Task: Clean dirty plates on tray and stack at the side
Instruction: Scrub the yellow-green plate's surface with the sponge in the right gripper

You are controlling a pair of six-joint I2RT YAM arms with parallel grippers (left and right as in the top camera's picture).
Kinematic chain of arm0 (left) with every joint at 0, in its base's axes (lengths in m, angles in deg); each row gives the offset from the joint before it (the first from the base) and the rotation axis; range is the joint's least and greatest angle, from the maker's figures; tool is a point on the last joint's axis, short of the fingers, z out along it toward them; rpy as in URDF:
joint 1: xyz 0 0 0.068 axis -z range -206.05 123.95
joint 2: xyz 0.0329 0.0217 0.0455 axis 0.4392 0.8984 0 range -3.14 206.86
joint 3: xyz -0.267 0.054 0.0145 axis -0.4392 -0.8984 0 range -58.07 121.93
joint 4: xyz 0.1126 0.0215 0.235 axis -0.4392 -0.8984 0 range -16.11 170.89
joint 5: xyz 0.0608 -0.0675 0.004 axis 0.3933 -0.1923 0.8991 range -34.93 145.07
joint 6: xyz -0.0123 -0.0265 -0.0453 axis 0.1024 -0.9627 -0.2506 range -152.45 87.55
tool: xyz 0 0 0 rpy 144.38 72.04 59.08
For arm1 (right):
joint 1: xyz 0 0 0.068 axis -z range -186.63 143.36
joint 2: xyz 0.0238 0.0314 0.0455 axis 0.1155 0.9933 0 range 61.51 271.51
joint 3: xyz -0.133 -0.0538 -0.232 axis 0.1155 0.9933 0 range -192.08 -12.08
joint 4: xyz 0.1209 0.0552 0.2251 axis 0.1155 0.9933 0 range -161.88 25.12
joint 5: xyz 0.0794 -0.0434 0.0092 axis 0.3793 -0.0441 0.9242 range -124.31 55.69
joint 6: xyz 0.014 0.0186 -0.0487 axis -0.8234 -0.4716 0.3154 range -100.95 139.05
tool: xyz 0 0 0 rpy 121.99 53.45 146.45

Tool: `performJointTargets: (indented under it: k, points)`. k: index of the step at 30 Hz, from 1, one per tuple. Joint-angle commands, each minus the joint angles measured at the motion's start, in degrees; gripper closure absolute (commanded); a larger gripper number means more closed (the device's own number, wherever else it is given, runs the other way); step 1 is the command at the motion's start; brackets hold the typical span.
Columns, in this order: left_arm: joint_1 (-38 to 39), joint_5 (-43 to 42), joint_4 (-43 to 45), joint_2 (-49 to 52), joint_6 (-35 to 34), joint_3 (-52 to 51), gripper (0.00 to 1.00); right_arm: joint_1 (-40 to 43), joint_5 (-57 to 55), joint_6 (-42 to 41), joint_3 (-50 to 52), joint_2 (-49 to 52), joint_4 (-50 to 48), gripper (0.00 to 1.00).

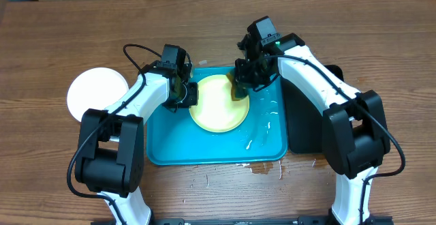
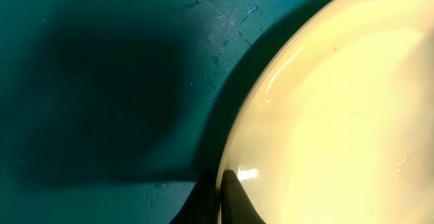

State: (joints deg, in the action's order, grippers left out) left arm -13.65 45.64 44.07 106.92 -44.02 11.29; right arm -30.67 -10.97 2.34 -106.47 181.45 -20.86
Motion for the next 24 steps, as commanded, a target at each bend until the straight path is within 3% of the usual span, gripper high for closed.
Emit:
performJointTargets:
  k: [1, 24]
  points:
    - [0.42, 0.39, -0.2, 0.94, 1.27, -0.52, 0.96, -1.05, -6.99, 0.37, 1.18, -1.16, -0.15, 0.96]
    - [0.42, 0.39, -0.22, 0.94, 1.29, -0.52, 0.96, -4.74, -10.51, -5.77, 10.8, -0.28, -12.11, 0.96]
